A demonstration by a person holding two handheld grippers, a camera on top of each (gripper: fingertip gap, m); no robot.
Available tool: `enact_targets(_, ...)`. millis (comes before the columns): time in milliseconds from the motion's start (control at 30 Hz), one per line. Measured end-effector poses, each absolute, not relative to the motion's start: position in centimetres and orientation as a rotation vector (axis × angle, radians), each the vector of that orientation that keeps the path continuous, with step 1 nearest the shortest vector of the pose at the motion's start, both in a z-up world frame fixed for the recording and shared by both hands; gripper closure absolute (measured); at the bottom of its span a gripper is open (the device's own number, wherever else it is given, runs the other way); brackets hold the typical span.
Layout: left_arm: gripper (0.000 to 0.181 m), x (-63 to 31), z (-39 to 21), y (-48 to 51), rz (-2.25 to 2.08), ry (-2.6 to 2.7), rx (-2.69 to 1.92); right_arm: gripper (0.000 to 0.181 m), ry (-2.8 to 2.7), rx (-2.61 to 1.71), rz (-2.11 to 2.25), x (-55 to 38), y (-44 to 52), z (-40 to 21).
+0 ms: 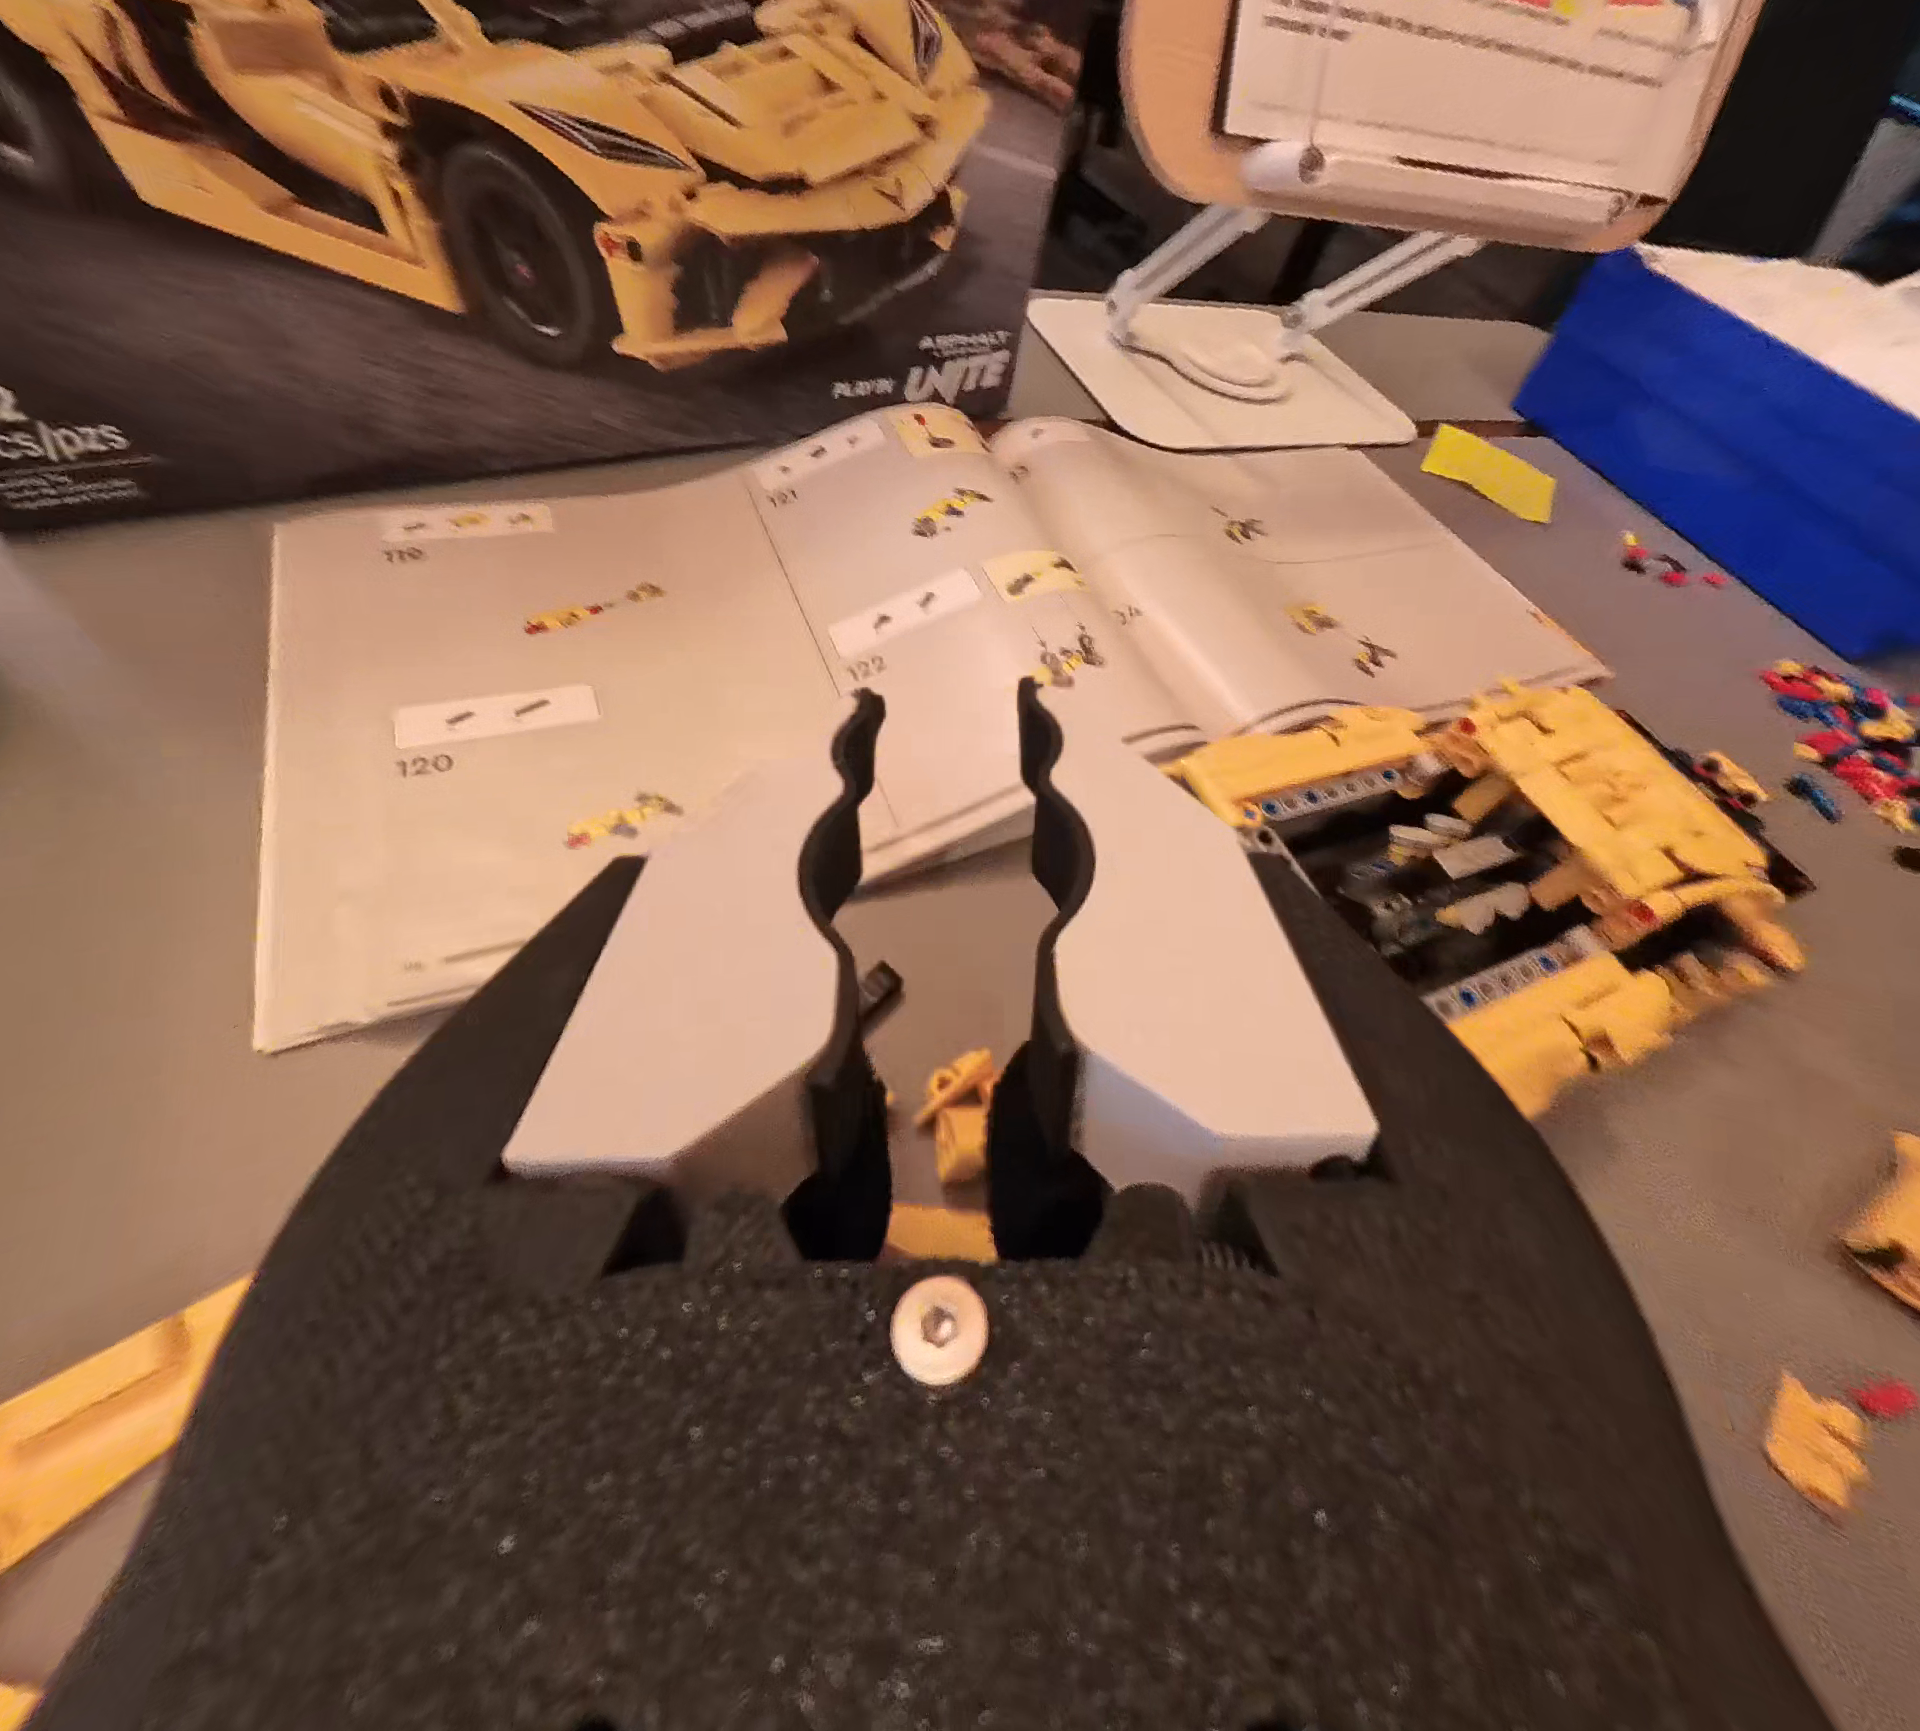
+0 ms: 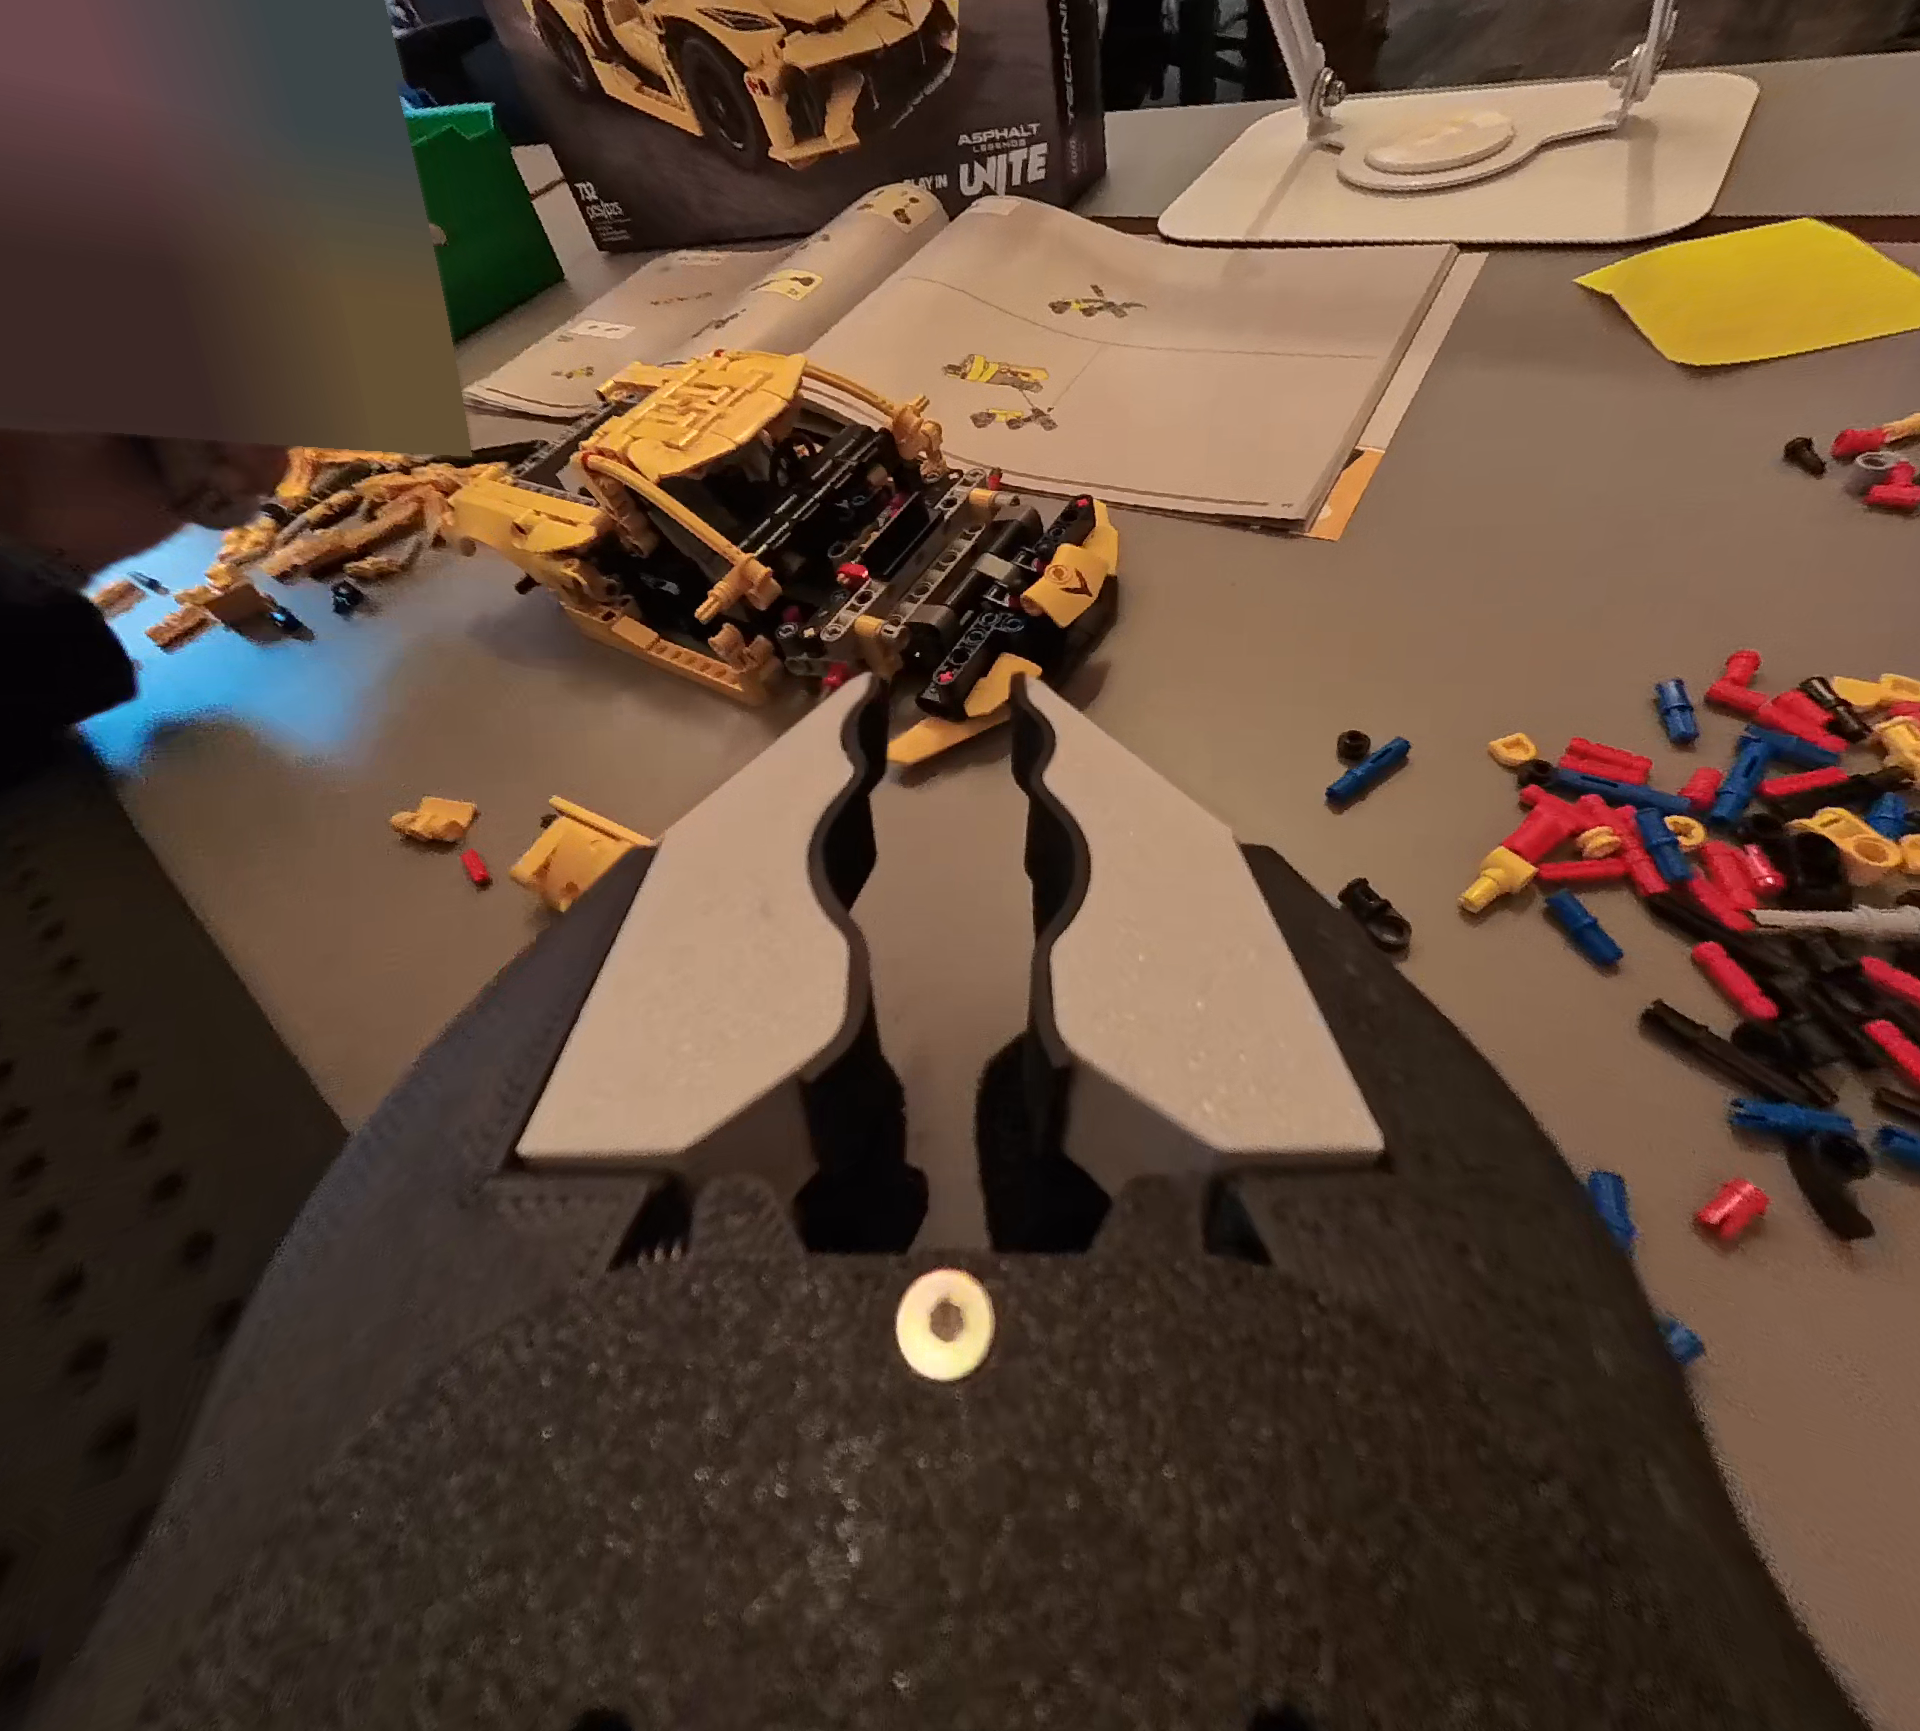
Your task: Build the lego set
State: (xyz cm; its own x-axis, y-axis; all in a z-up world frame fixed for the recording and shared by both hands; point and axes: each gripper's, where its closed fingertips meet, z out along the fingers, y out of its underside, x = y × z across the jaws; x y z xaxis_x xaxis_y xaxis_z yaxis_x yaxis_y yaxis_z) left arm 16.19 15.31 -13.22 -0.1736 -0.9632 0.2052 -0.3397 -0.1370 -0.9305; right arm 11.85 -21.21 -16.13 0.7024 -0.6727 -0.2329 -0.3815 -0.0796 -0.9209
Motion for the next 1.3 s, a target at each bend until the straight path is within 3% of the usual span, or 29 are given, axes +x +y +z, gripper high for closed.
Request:
enact_targets(233,0.154,15.6,-14.7,16.9,-1.228,1.539,-1.496,0.149,0.855,-1.66,-0.312,12.6,-21.6,-15.4)
enact_targets(300,0.154,15.6,-14.7,16.9,-1.251,1.537,-1.511,0.153,0.848,-1.752,-0.38,12.9,-22.6,-15.6)
enact_targets(633,0.154,15.5,-14.9,17.1,-1.244,1.536,-1.521,0.163,1.111,-1.992,-0.72,19.4,-38.2,-16.9)
enact_targets(1300,0.154,15.6,-15.0,17.3,-1.238,1.527,-1.529,0.161,1.18,-2.086,-0.489,20.2,-42.7,-22.4)
